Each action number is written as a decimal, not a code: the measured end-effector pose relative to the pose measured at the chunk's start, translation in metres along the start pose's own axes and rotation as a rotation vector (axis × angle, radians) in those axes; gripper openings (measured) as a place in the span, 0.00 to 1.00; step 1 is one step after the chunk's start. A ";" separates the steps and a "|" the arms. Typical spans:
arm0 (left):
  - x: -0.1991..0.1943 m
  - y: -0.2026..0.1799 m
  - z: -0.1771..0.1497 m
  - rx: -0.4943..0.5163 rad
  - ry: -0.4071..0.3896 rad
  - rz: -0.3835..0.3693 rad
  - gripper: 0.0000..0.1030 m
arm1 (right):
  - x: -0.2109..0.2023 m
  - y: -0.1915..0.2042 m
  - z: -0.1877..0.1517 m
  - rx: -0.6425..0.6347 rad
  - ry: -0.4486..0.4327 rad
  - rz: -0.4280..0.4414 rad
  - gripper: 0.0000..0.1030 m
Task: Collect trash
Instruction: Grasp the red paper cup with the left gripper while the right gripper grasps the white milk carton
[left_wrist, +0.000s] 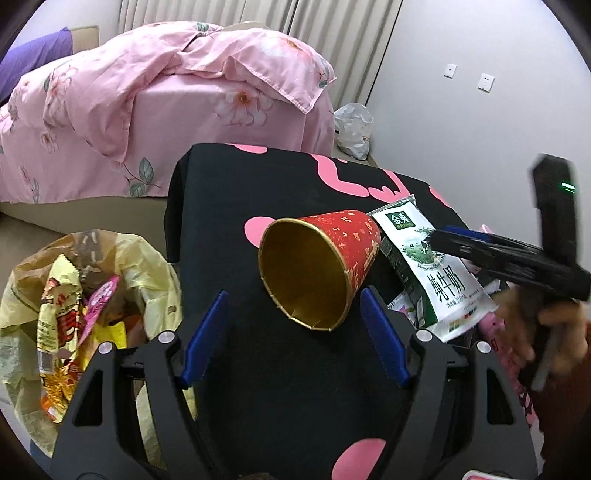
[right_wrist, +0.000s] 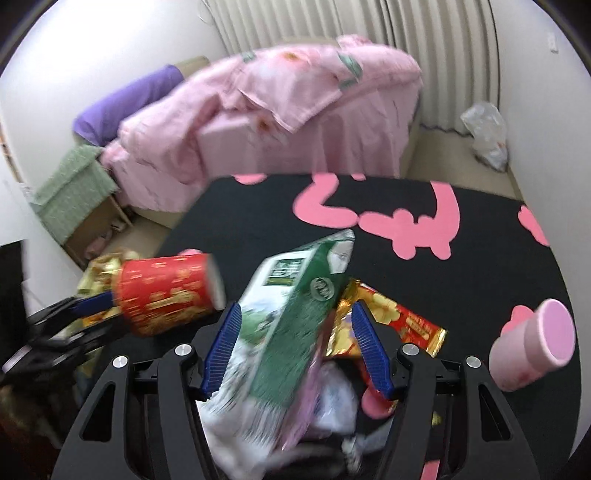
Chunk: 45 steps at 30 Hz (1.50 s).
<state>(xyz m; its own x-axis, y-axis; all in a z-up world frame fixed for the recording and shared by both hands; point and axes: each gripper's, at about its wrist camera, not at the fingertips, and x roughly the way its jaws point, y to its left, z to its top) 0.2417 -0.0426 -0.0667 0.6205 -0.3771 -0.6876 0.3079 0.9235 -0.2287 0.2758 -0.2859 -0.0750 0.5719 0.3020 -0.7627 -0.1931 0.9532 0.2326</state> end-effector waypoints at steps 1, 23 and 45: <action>-0.002 0.001 -0.001 0.002 -0.003 -0.002 0.68 | 0.006 -0.003 -0.002 0.030 0.031 0.051 0.56; 0.002 -0.025 0.044 0.159 -0.097 -0.031 0.68 | -0.112 -0.017 -0.089 -0.039 -0.138 0.041 0.18; -0.013 -0.053 0.031 0.121 -0.031 -0.201 0.71 | -0.122 -0.019 -0.117 -0.039 -0.197 -0.091 0.52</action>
<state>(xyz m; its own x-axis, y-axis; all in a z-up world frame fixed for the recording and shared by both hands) 0.2395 -0.0891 -0.0248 0.5595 -0.5560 -0.6147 0.5106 0.8154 -0.2728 0.1163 -0.3428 -0.0577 0.7327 0.2149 -0.6458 -0.1616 0.9766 0.1416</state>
